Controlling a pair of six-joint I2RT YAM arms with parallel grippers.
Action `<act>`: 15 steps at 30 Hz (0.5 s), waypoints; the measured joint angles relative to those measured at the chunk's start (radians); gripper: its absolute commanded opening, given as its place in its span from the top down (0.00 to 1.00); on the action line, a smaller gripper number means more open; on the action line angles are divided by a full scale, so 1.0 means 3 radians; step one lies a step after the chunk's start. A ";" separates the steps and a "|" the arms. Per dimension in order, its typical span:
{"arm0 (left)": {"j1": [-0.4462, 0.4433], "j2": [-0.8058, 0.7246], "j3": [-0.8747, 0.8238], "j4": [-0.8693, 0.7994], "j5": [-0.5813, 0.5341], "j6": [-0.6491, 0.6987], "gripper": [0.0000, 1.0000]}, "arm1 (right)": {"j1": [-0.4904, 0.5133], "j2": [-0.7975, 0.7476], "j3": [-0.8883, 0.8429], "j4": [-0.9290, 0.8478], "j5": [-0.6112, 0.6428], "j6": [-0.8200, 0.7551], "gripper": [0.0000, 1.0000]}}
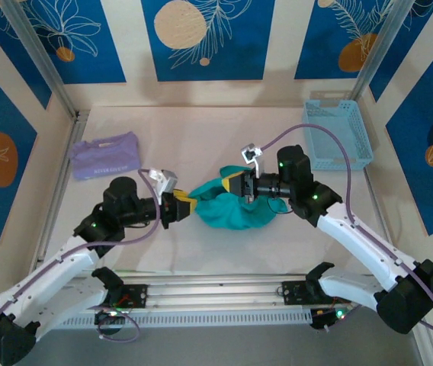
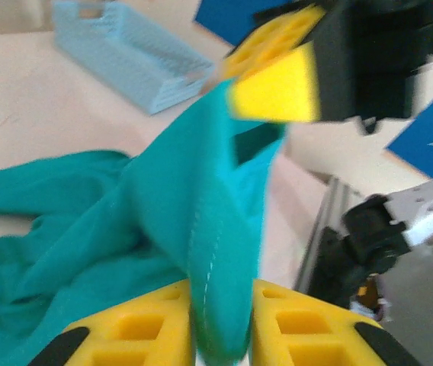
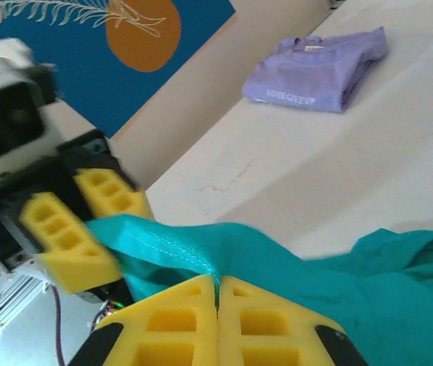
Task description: Fold the inside-out t-shirt
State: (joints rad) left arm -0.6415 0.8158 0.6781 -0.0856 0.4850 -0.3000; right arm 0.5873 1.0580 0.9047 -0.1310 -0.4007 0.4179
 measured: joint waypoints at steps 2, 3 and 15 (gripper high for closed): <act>0.0000 0.0048 0.0022 -0.0205 -0.0184 0.0055 0.57 | 0.0039 0.0003 -0.0003 0.0013 -0.0024 -0.0011 1.00; 0.0000 0.0066 0.0031 -0.0310 -0.0263 0.0071 0.53 | 0.0065 0.0004 -0.0004 0.0013 -0.0027 -0.0023 1.00; -0.0170 0.0234 0.0481 -0.0923 -0.0617 0.0334 0.34 | 0.0337 0.0240 0.0033 -0.0104 0.0079 -0.0153 1.00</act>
State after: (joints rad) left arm -0.6926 0.8860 0.8223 -0.3626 0.3000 -0.1997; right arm 0.6884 1.1301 0.9146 -0.1623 -0.3771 0.3721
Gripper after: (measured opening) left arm 0.670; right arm 0.071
